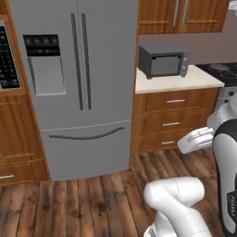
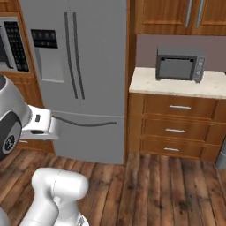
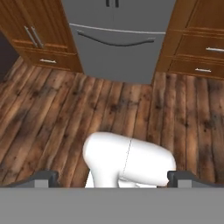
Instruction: Place one of the steaks on the plate and the other in the bowl. Then place the bowl in the fridge.
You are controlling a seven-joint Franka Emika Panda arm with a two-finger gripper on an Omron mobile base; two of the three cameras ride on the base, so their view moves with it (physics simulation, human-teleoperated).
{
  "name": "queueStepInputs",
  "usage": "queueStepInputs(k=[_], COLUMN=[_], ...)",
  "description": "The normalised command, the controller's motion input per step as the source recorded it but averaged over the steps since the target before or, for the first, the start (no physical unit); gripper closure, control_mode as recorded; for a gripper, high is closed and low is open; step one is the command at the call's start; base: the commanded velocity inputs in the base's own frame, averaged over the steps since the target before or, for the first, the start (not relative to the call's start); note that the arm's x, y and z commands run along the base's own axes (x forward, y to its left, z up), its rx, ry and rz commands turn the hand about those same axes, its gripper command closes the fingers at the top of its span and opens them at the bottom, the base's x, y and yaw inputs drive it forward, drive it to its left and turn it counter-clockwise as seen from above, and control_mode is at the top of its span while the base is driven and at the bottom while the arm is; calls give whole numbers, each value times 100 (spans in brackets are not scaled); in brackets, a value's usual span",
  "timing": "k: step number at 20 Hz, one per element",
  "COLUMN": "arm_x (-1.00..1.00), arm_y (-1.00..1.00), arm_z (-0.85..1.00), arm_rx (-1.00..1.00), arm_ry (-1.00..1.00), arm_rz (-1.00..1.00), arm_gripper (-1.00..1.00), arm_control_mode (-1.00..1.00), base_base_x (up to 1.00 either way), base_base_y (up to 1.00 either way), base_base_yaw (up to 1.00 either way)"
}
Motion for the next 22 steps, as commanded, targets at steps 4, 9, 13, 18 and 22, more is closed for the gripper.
queueStepInputs(k=[4, 9, 13, 18, 22], arm_x=[0, 0, 0, 0, 0], arm_y=[0, 0, 0, 0, 0], arm_z=[0, 0, 0, 0, 0], arm_rx=[0, 0, 0, 0, 0], arm_ry=[0, 0, 0, 0, 0], arm_rz=[0, 0, 0, 0, 0], arm_gripper=[-100, -100, -100, -100, -100], arm_control_mode=[100, 100, 100, 100, 100], base_base_x=[11, 19, 4, 0, 19], base_base_y=[52, 3, 91, 77, 15], base_base_yaw=[-9, -13, -22, -15, -1])
